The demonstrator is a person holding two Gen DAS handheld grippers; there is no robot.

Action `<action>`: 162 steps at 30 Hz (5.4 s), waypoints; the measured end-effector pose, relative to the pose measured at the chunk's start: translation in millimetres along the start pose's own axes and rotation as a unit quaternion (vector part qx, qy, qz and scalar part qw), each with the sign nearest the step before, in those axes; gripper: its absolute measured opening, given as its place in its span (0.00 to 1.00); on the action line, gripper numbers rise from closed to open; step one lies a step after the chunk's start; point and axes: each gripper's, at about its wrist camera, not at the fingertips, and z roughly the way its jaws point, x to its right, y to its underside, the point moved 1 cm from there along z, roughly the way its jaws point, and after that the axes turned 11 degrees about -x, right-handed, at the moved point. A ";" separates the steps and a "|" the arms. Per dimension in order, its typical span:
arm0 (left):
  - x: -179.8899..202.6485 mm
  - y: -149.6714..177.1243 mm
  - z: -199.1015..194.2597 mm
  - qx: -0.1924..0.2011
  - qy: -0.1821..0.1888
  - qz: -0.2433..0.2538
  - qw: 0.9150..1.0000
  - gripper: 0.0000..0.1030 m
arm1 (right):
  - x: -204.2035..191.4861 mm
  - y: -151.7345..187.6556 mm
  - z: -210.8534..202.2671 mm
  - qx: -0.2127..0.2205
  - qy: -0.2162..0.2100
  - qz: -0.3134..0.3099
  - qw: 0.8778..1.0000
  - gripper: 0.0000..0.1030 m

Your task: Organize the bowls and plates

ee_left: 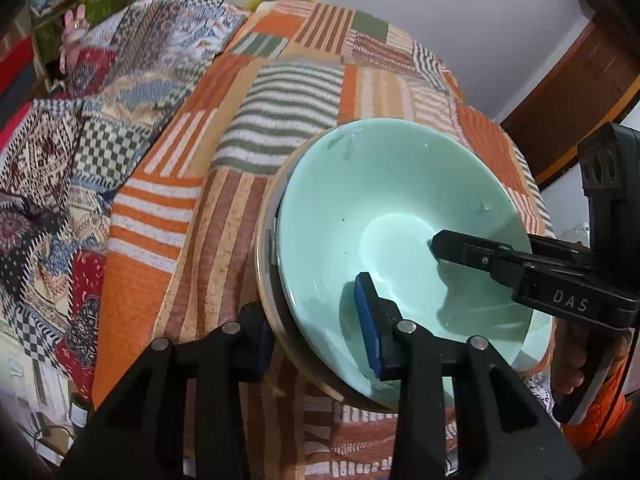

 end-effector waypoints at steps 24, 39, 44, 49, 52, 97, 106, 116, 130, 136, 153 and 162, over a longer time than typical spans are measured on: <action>108.1 1.6 -27.7 0.020 0.012 0.081 0.996 0.35 | 47.9 44.3 -79.2 0.064 0.023 0.048 0.997 0.27; 165.2 4.0 -0.6 -0.014 0.028 0.131 0.991 0.35 | 90.0 80.3 -99.7 0.068 0.037 0.097 0.992 0.27; 172.6 6.7 13.5 -0.031 0.026 0.141 0.989 0.35 | 100.2 89.2 -95.1 0.058 0.035 0.111 0.991 0.27; 175.3 8.4 28.5 -0.049 0.025 0.144 0.988 0.35 | 109.2 93.9 -88.4 0.046 0.033 0.123 0.991 0.27; 176.4 7.9 36.6 -0.058 0.022 0.146 0.987 0.35 | 111.3 95.1 -84.6 0.040 0.033 0.129 0.990 0.27; 209.9 30.2 -135.8 0.252 -0.030 0.163 0.953 0.83 | 46.1 136.1 -226.8 0.283 0.109 0.038 0.952 0.55; 215.6 60.5 -186.2 0.342 -0.035 0.160 0.925 1.00 | 12.1 156.5 -266.0 0.376 0.118 -0.004 0.919 0.79; 214.4 78.5 -197.3 0.361 -0.037 0.154 0.919 1.00 | 3.3 162.1 -265.8 0.403 0.132 -0.007 0.905 1.00; 218.7 91.9 -195.8 0.368 -0.045 0.162 0.915 1.00 | -3.9 171.1 -267.2 0.410 0.141 -0.009 0.901 1.00; 218.6 95.1 -195.3 0.367 -0.043 0.162 0.915 1.00 | -4.6 173.5 -266.1 0.409 0.140 -0.011 0.902 1.00; 217.0 93.0 -195.3 0.366 -0.040 0.162 0.916 1.00 | -5.9 173.2 -268.0 0.408 0.136 -0.012 0.903 1.00; 219.7 92.4 -193.5 0.364 -0.040 0.167 0.915 1.00 | -4.7 172.5 -269.6 0.409 0.135 -0.012 0.903 1.00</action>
